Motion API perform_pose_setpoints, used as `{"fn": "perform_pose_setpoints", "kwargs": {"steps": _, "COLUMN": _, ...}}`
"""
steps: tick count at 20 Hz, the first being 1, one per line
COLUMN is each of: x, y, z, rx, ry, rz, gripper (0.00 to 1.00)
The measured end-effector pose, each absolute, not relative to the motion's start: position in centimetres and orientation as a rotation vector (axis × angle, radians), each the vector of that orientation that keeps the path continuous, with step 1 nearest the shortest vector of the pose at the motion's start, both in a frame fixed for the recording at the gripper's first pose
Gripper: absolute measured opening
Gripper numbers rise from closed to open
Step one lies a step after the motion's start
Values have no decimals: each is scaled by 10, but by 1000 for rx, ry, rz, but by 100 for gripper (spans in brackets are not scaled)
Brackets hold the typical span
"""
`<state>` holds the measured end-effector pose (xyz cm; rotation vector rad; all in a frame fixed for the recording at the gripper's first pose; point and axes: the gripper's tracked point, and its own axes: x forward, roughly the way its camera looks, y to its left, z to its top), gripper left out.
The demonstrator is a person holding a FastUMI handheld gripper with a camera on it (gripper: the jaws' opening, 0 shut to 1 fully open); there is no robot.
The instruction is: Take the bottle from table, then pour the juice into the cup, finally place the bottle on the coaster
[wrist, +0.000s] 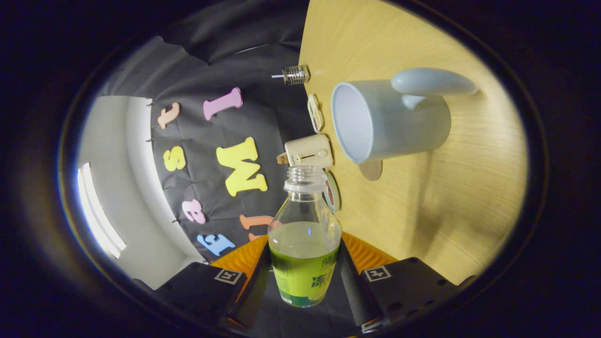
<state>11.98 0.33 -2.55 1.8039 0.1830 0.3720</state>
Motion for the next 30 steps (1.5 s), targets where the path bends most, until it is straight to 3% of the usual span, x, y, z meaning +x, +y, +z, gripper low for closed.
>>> {"fn": "perform_pose_setpoints", "kwargs": {"steps": 30, "x": 126, "y": -21, "z": 31, "rx": 2124, "ry": 144, "rz": 376, "gripper": 79}}
